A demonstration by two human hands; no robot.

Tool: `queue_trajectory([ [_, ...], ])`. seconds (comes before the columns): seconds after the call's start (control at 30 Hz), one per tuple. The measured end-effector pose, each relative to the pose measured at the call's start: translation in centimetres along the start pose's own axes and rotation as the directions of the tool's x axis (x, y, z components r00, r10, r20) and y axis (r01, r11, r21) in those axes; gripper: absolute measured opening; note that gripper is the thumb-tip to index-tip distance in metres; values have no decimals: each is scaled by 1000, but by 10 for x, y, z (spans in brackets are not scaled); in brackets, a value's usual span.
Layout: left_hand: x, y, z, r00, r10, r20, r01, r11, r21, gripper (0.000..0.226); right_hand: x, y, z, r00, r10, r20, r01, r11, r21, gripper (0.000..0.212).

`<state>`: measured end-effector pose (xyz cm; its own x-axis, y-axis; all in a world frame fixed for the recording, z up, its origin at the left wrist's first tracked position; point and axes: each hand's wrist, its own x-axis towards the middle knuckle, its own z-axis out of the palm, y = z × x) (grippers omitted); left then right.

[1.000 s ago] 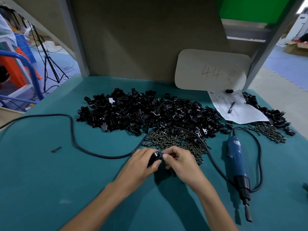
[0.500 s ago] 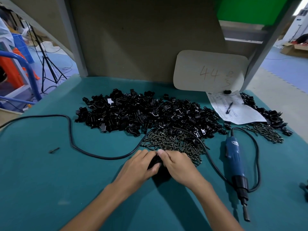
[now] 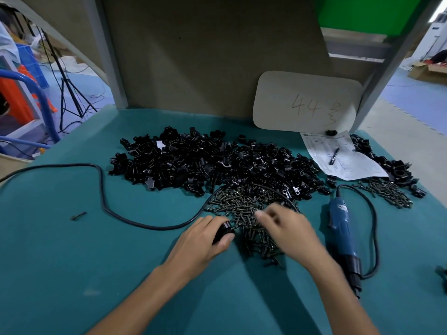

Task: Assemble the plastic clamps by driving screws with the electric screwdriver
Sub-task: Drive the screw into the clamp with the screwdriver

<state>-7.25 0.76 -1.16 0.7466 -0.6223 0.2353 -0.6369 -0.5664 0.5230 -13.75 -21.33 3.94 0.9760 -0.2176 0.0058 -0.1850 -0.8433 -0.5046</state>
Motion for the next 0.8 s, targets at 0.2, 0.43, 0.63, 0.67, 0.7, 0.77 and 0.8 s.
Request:
queue_trajectory([
  [0.2, 2, -1, 2, 999, -30, 28, 31, 999, -23, 62, -38, 85, -44, 800, 504, -327, -551, 832, -65, 82],
  [0.43, 1, -2, 1, 999, -46, 5, 46, 999, -14, 69, -48, 111, -52, 798, 600, -57, -472, 680, 561, 77],
  [0.63, 2, 3, -1, 999, 12, 46, -15, 997, 70, 71, -35, 75, -41, 888, 455, 62, -46, -46, 998, 39],
  [0.67, 2, 3, -1, 999, 13, 42, -16, 997, 69, 70, -30, 67, -36, 889, 454, 60, -14, -104, 994, 39],
  [0.7, 1, 3, -2, 999, 12, 37, -15, 998, 68, 67, -25, 59, -31, 885, 461, 62, 6, -145, 989, 42],
  [0.77, 1, 2, -2, 1000, 21, 21, -23, 996, 86, 63, -16, 48, -20, 878, 475, 67, 39, -211, 977, 52],
  [0.8, 1, 2, -2, 999, 32, 14, -33, 995, 99, 61, -13, 45, -15, 875, 479, 69, 56, -243, 968, 58],
])
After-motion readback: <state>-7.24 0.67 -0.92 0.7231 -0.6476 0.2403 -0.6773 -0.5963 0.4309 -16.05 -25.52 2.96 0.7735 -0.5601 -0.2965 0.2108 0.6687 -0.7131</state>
